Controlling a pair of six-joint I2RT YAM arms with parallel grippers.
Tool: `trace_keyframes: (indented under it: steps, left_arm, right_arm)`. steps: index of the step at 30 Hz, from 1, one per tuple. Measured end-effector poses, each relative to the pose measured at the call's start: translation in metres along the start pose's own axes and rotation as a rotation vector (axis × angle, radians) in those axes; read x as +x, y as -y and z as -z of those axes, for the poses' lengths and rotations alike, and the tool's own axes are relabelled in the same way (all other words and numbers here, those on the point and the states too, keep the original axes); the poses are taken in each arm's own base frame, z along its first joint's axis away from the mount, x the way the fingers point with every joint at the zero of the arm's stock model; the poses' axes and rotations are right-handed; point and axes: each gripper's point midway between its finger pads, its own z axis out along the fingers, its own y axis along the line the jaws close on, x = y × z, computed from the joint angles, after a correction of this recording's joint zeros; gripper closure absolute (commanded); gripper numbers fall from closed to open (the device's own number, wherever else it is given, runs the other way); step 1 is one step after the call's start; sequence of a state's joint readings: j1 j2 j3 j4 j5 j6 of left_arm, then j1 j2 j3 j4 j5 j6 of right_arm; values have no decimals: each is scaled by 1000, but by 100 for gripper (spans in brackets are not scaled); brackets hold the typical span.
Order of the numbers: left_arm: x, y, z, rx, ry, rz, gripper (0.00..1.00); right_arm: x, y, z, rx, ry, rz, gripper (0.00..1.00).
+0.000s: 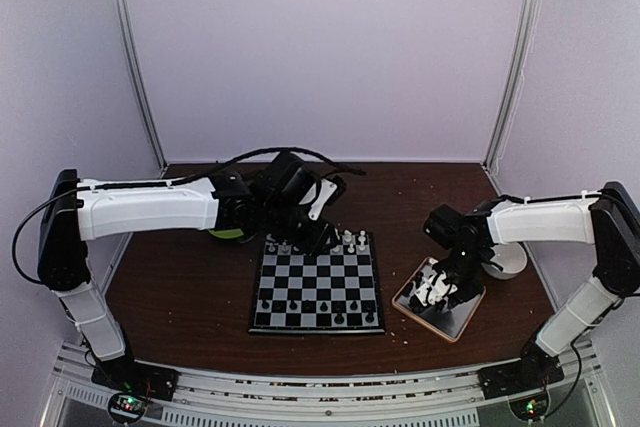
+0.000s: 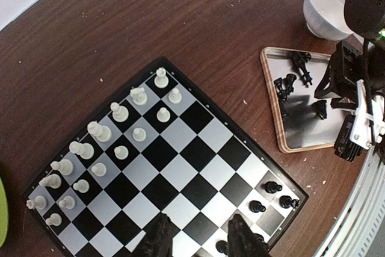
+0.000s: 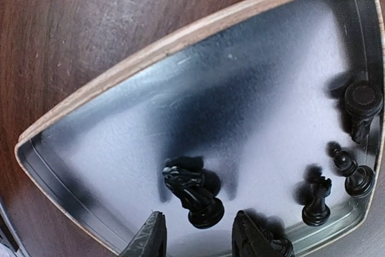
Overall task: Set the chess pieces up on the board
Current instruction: Pick up the knight from the storage box, then pass from the right arm to the left
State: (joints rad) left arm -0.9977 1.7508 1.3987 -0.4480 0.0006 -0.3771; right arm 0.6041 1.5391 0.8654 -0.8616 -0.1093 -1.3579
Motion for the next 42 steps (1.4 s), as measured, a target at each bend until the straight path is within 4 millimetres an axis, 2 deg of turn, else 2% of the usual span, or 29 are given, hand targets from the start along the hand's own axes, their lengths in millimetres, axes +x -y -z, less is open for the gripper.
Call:
trace_keyframes:
  steps: [12,21,29,31,36,39,42]
  left_arm:
    - [3,1,-2,6,-2,8,68]
    - [2,3,-2,19,-2,8,68]
    - [-2,4,-2,27,15,10,68]
    - [-2,4,-3,28,17,14,68]
    - [-4,5,-5,34,39,38,68]
    - [-10,8,-6,53,70,59,67]
    - [-17,15,-7,95,107,82,67]
  right_arm:
    - [-2,6,-8,-20,-18,-9,71]
    - [-3,4,-8,-24,-23,-19,84]
    - [0,0,-5,-60,13,-124,88]
    - [0,3,2,-73,54,-182,88]
    - [-12,35,38,-25,220,-355,89]
    - [-28,57,66,-3,356,-479,88]
    - [-42,68,83,-9,447,-568,88]
